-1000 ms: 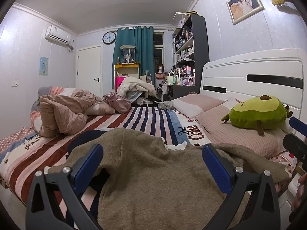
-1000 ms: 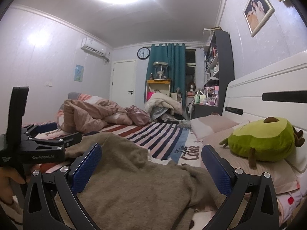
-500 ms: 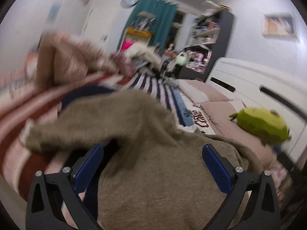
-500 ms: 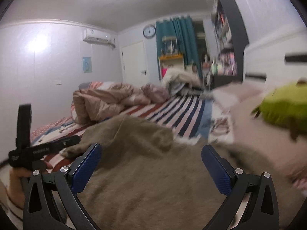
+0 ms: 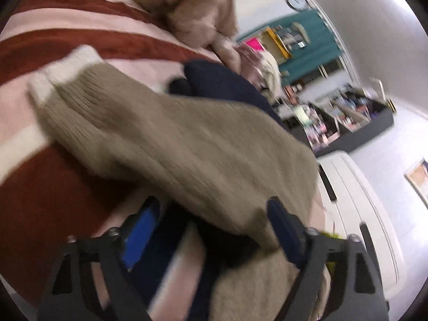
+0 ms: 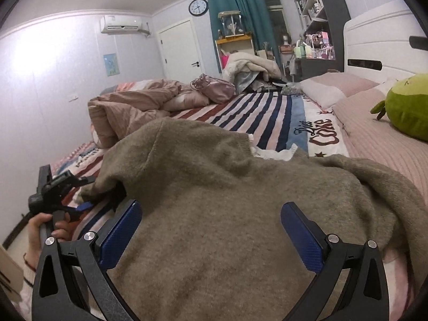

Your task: Fold small clothes

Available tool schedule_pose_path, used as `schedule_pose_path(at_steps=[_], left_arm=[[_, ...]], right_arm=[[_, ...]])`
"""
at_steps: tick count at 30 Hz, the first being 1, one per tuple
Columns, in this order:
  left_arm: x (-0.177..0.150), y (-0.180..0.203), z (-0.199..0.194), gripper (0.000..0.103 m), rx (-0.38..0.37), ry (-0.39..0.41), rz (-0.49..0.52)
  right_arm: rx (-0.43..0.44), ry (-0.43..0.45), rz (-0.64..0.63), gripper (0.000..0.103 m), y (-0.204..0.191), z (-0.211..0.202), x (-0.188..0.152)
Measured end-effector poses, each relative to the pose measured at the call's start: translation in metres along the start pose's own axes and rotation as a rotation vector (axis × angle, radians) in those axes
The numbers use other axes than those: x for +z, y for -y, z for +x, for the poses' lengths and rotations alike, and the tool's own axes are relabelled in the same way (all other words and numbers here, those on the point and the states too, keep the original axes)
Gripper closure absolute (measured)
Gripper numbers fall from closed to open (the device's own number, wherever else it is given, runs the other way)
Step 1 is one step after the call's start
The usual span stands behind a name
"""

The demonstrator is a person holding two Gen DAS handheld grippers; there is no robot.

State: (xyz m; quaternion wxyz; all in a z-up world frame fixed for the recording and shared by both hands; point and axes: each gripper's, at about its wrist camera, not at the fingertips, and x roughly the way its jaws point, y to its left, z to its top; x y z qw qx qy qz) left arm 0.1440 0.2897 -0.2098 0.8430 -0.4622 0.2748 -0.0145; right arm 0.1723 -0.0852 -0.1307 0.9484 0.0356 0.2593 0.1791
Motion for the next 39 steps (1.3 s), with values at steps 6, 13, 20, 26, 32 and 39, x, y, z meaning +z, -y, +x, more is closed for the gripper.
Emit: schedule_pose_path(at_steps=[6,13,20,26,32,39], left_arm=[[0.019,-0.008,0.007,0.093,-0.001,0.069,-0.013],[0.020,0.093,-0.041,0.096,0.151,0.415,0.430],[-0.030,0.215,-0.036,0.097,-0.047,0.318,0.972],[-0.143,0.216,0.077,0.096,-0.135,-0.291,1.084],[-0.189,0.182,0.130,0.092,-0.077,-0.505,1.002],[-0.162,0.198,0.071,0.052,-0.153,-0.424,0.936]], right_arm=[[0.017,-0.005,0.026,0.000,0.004,0.003,0.001],[0.046,0.027,0.057,0.000,0.020,-0.018,-0.004],[0.088,0.083,0.112,0.000,0.054,-0.054,-0.014],[0.072,0.126,0.151,0.000,0.084,-0.089,-0.027],[0.027,0.105,0.165,0.000,0.104,-0.107,-0.039],[0.078,0.037,0.174,0.000,0.110,-0.074,-0.044]])
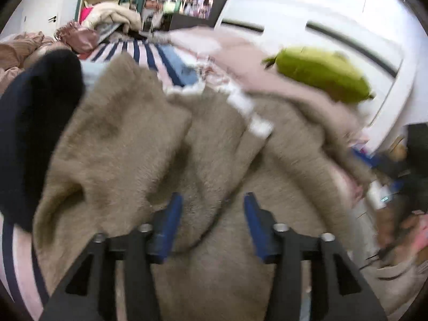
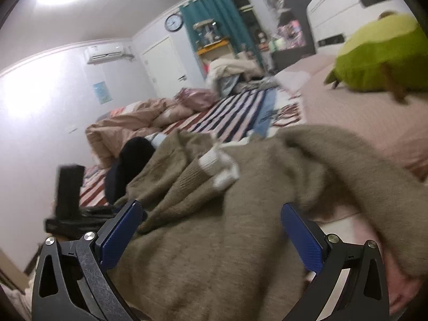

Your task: Fold small clothes

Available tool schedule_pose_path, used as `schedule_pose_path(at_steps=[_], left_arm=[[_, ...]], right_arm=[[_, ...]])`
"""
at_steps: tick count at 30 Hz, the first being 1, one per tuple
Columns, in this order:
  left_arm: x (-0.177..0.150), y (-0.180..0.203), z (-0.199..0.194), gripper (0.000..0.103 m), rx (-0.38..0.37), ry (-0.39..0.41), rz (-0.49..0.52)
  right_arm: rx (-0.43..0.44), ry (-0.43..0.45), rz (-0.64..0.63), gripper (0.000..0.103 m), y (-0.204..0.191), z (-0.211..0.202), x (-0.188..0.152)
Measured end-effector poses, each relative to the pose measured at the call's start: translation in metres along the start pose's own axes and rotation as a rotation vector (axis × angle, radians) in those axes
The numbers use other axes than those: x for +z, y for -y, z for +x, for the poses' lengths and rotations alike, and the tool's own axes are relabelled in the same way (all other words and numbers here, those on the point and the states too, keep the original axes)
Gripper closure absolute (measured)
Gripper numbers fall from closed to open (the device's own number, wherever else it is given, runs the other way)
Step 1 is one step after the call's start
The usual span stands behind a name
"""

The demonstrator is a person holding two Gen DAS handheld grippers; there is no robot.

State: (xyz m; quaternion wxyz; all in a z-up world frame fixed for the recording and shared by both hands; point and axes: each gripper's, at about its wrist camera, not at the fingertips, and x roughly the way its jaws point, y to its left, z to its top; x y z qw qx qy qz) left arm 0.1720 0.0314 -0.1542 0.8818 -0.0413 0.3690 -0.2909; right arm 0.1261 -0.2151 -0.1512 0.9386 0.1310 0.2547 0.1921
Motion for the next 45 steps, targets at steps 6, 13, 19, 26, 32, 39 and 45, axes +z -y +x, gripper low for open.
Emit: schedule_pose_path(at_steps=[6,13,19,26,32,39,45], left_arm=[[0.013,-0.003,-0.044,0.029,0.182,0.110,-0.033],[0.012,-0.016,-0.049,0.028,0.396,0.058,-0.034],[0.000,-0.022,-0.060,0.007,0.477,0.140,-0.072],[-0.009,-0.023,-0.083,0.007,0.506,0.232,-0.088],[-0.015,-0.017,-0.094,0.007,0.432,0.297,-0.098],[-0.026,-0.029,-0.099,0.007,0.376,0.296,-0.142],[-0.034,-0.048,-0.105,0.007,0.341,0.307,-0.202]], right_arm=[[0.180,-0.171,-0.010,0.000,0.003,0.080,0.016],[0.254,-0.314,0.049,0.001,0.011,0.161,0.026],[0.181,-0.323,0.122,0.064,0.023,0.193,0.042],[0.204,-0.193,0.092,0.103,0.018,0.150,0.046],[0.217,-0.136,0.052,0.103,0.002,0.095,0.036],[0.146,-0.283,0.114,0.028,0.011,0.132,0.019],[0.017,-0.342,0.251,0.018,0.040,0.175,0.020]])
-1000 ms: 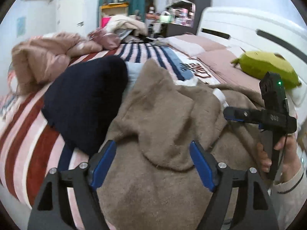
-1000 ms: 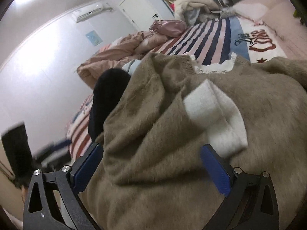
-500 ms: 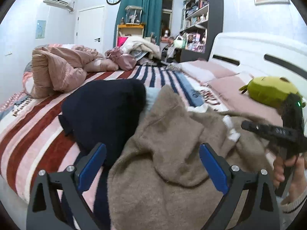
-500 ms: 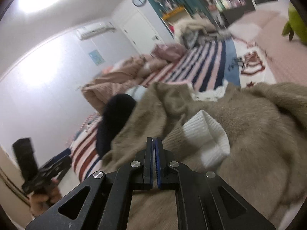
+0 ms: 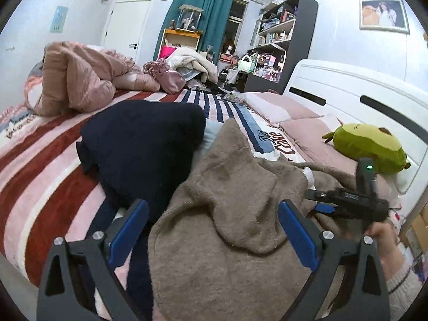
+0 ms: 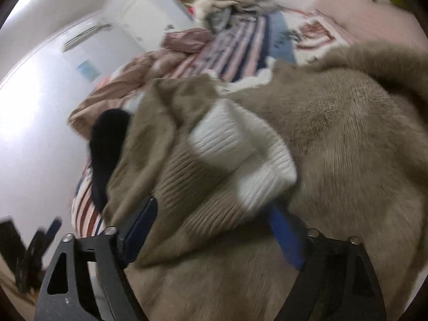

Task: Fold small clothes
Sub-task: 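Grasp the white sweater cuff with the right tool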

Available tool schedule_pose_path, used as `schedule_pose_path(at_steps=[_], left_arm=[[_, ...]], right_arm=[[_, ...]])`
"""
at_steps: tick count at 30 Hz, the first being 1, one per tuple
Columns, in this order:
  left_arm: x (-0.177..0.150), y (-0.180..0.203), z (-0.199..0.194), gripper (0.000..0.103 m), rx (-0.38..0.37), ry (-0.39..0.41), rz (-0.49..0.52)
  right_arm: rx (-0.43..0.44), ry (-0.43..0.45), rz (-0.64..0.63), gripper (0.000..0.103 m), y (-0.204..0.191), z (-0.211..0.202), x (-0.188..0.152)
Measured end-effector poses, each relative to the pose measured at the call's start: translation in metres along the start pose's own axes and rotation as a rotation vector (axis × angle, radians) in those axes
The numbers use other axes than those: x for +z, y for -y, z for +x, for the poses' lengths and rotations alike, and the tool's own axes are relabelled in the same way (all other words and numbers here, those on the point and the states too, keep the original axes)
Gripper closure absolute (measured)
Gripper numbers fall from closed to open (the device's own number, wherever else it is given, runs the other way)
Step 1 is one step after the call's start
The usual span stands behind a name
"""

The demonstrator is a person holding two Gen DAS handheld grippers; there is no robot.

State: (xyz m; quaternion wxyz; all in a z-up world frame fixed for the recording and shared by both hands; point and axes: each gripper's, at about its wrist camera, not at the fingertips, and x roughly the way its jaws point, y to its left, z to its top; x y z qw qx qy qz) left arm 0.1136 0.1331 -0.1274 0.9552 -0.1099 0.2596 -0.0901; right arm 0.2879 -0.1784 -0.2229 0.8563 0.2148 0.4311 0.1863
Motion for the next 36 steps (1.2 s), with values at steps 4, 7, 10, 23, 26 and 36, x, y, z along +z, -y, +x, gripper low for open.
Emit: schedule_pose_path(at_steps=[4,7,10,23,26,36], left_arm=[[-0.001,-0.010,0.003,0.007,-0.008,-0.006,-0.034],[-0.002,-0.014,0.004,0.007,-0.026,-0.007,-0.042],[-0.003,-0.016,0.005,0.007,-0.030,-0.011,-0.050],[-0.010,0.005,0.006,0.007,-0.079,-0.044,-0.026],[-0.008,0.015,0.006,0.007,-0.091,-0.052,-0.004],[-0.002,0.036,-0.002,0.007,-0.109,-0.045,0.048]], right_arm=[[-0.001,0.035,0.086,0.019,0.011,0.014,0.012],[0.000,0.097,0.066,0.091,0.005,0.001,0.014],[0.004,0.166,0.013,0.093,-0.006,-0.025,0.007],[-0.006,0.061,-0.177,0.091,-0.007,-0.122,-0.108],[-0.027,0.015,-0.221,0.086,-0.009,-0.128,-0.124],[-0.041,0.196,-0.434,0.047,-0.047,-0.163,-0.075]])
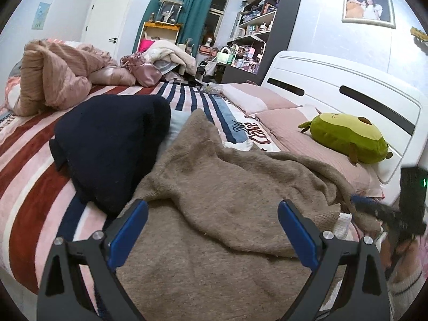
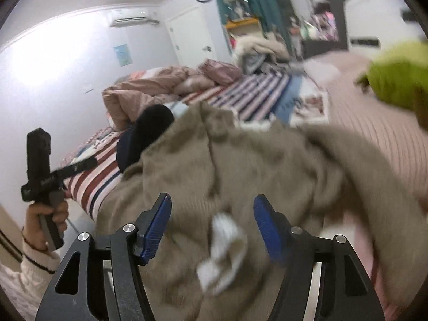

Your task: Fold small clothes

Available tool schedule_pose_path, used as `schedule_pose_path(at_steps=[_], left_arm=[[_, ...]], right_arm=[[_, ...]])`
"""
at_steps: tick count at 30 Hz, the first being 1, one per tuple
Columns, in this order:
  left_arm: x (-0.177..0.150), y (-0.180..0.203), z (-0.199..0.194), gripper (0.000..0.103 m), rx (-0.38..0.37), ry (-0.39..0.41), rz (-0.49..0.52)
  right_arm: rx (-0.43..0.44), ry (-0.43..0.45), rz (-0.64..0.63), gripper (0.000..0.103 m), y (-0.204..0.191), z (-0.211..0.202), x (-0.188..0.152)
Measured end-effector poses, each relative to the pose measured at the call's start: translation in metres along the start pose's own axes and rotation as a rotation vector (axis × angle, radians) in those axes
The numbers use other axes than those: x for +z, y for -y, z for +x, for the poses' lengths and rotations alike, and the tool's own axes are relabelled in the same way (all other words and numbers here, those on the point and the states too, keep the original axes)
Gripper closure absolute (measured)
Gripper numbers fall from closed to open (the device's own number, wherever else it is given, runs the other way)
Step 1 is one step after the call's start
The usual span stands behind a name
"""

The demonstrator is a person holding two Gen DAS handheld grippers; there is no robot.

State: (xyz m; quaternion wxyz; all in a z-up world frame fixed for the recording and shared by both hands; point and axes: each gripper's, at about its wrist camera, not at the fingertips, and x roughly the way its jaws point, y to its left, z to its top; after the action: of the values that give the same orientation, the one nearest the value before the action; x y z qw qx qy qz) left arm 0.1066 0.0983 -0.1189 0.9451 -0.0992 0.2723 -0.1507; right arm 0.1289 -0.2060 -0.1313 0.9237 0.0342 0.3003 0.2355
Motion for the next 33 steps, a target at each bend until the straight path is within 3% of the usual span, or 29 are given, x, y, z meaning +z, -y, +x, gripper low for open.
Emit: schedule_pose_path(at_steps=[4,5,6,11,16,18,20,21,24,26,27,28,30,31,33], left_arm=[[-0.001,0.003,-0.007,0.006,0.006,0.006,0.004],[-0.001,0.003,-0.008,0.006,0.010,0.008,0.006],[-0.002,0.002,-0.010,0.006,0.014,0.011,0.007],[-0.004,-0.004,-0.017,0.003,0.032,0.014,0.001],[-0.004,-0.002,-0.016,0.003,0.010,0.011,-0.002],[-0.005,0.001,-0.016,0.003,0.011,0.011,0.002],[-0.006,0.003,-0.017,0.003,0.012,0.012,0.005],[-0.007,0.003,-0.018,0.003,0.012,0.012,0.005],[-0.008,0.005,-0.019,0.003,0.012,0.011,0.004],[-0.008,0.007,-0.019,0.003,0.020,0.009,0.009],[-0.009,0.008,-0.019,0.003,0.023,0.008,0.013],[-0.009,0.009,-0.020,0.003,0.027,0.006,0.016],[-0.008,0.010,-0.020,0.003,0.031,0.002,0.013],[-0.008,0.011,-0.020,0.003,0.028,0.002,0.012],[-0.007,0.013,-0.020,0.002,0.016,0.005,0.016]], right_arm=[[-0.016,-0.136,-0.088,0.091,-0.002,0.048,0.021],[-0.010,-0.182,-0.088,0.096,-0.002,0.058,0.019],[0.022,-0.244,-0.077,0.096,-0.003,0.068,0.013],[0.121,-0.363,-0.065,0.095,-0.027,0.070,-0.039],[0.146,-0.391,-0.007,0.095,-0.034,0.066,-0.063],[0.145,-0.358,-0.012,0.082,-0.036,0.060,-0.052],[0.129,-0.307,-0.005,0.051,-0.032,0.054,-0.037],[0.097,-0.280,-0.005,0.045,-0.029,0.053,-0.028],[-0.003,-0.313,-0.039,0.043,-0.022,0.071,-0.016],[0.023,-0.379,-0.043,0.044,-0.019,0.092,-0.021],[0.080,-0.409,-0.038,0.048,-0.020,0.101,-0.025],[0.141,-0.435,-0.033,0.061,-0.023,0.109,-0.032],[0.117,-0.431,-0.069,0.091,-0.027,0.114,-0.038],[0.089,-0.424,-0.083,0.097,-0.028,0.114,-0.038],[0.076,-0.365,-0.020,0.098,-0.019,0.101,-0.028]])
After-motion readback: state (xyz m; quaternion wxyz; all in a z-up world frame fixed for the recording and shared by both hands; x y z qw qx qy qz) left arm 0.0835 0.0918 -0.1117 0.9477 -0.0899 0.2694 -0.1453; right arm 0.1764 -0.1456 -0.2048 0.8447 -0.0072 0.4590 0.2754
